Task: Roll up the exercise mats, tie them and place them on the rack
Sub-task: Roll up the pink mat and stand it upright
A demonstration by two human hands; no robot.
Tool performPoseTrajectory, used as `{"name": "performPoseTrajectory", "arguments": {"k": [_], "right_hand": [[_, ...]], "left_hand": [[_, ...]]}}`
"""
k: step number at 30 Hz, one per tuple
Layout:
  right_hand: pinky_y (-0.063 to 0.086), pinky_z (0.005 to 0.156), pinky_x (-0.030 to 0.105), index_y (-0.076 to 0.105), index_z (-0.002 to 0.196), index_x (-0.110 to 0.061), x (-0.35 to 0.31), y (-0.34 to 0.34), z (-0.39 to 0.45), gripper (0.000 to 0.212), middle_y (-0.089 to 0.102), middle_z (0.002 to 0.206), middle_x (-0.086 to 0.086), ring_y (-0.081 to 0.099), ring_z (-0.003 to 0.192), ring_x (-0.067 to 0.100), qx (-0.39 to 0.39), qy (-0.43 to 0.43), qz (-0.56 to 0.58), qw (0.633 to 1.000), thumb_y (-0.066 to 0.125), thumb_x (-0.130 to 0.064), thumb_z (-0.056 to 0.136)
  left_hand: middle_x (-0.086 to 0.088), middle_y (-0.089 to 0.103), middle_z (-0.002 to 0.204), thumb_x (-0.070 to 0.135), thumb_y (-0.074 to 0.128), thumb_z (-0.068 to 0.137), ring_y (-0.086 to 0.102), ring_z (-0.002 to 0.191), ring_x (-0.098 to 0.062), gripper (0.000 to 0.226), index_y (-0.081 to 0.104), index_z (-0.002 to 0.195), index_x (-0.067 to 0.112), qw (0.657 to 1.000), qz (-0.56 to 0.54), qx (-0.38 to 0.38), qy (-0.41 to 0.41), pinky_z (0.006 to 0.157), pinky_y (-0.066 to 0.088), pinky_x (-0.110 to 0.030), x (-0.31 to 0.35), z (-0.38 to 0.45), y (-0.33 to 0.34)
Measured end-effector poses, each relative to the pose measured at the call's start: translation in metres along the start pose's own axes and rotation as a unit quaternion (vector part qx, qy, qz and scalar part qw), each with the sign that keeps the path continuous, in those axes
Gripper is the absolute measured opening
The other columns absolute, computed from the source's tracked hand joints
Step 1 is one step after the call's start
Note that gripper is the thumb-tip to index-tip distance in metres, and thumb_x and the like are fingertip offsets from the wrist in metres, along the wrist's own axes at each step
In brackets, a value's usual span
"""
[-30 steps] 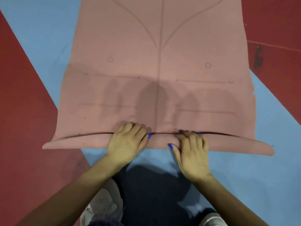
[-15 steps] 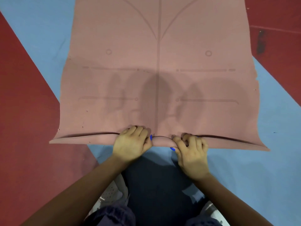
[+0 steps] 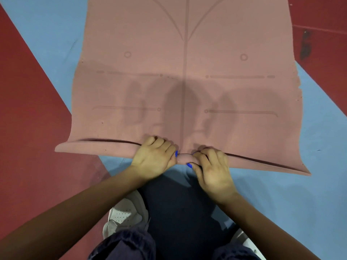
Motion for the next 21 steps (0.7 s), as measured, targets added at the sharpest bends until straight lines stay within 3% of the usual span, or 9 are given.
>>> {"name": "performPoseTrajectory", "arguments": {"k": [5, 8, 11, 15, 19, 21], "right_hand": [[0.029, 0.081, 0.029, 0.070, 0.099, -0.008, 0.000, 0.004, 0.003, 0.035, 0.060, 0.095, 0.007, 0.041, 0.087, 0.020, -0.033, 0.051, 0.034, 0.998, 0.048, -0.032, 0.085], [0.025, 0.081, 0.023, 0.070, 0.099, -0.009, -0.001, 0.003, 0.002, 0.035, 0.048, 0.098, -0.005, 0.041, 0.088, 0.017, -0.040, 0.069, 0.063, 0.995, 0.049, -0.032, 0.084], [0.021, 0.080, 0.019, 0.071, 0.096, -0.010, 0.000, 0.003, 0.000, 0.034, 0.041, 0.096, -0.011, 0.040, 0.088, 0.015, -0.048, 0.080, 0.092, 0.991, 0.050, -0.033, 0.083], [0.019, 0.075, 0.022, 0.071, 0.093, -0.011, 0.002, -0.001, 0.007, 0.033, 0.056, 0.091, -0.002, 0.039, 0.085, 0.016, -0.073, 0.062, 0.088, 0.992, 0.047, -0.031, 0.083], [0.030, 0.076, 0.031, 0.072, 0.088, -0.014, 0.005, -0.003, 0.015, 0.031, 0.060, 0.082, -0.001, 0.053, 0.079, 0.023, -0.117, 0.061, 0.076, 0.988, 0.047, -0.031, 0.083], [0.029, 0.077, 0.032, 0.071, 0.090, -0.016, 0.005, -0.006, 0.022, 0.025, 0.058, 0.084, -0.001, 0.054, 0.083, 0.027, -0.160, 0.070, 0.078, 0.982, 0.051, -0.029, 0.084]], "left_hand": [[-0.002, 0.054, 0.064, 0.018, 0.051, 0.082, 0.048, 0.063, -0.023, 0.011, 0.054, 0.072, 0.014, 1.000, 0.004, -0.006, 0.007, 0.059, 0.039, -0.034, -0.001, 0.005, -0.002], [-0.002, 0.059, 0.066, 0.019, 0.049, 0.082, 0.055, 0.060, -0.023, 0.016, 0.062, 0.073, 0.014, 0.999, -0.004, -0.028, -0.025, 0.054, 0.043, -0.031, 0.001, 0.001, -0.001], [-0.002, 0.062, 0.071, 0.025, 0.049, 0.085, 0.058, 0.063, -0.024, 0.023, 0.067, 0.076, 0.013, 0.998, -0.023, -0.056, -0.027, 0.059, 0.043, -0.033, 0.001, -0.002, -0.001], [-0.001, 0.063, 0.074, 0.040, 0.046, 0.091, 0.058, 0.076, -0.023, 0.034, 0.065, 0.078, 0.015, 0.997, -0.025, -0.078, 0.009, 0.069, 0.036, -0.032, -0.004, 0.000, -0.003], [-0.001, 0.063, 0.068, 0.028, 0.041, 0.098, 0.060, 0.069, -0.024, 0.038, 0.065, 0.072, 0.015, 0.997, -0.006, -0.071, 0.009, 0.069, 0.034, -0.033, -0.002, 0.007, -0.005], [0.000, 0.063, 0.064, 0.023, 0.047, 0.093, 0.061, 0.065, -0.023, 0.033, 0.064, 0.066, 0.015, 0.999, -0.010, -0.053, -0.001, 0.070, 0.034, -0.034, -0.001, 0.011, -0.005]]}}
Point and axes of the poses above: each hand's wrist, its own z-axis towards the middle knuckle, its own y-axis out of the palm, x = y × z, the point moved 1 cm from there along z, towards the middle knuckle
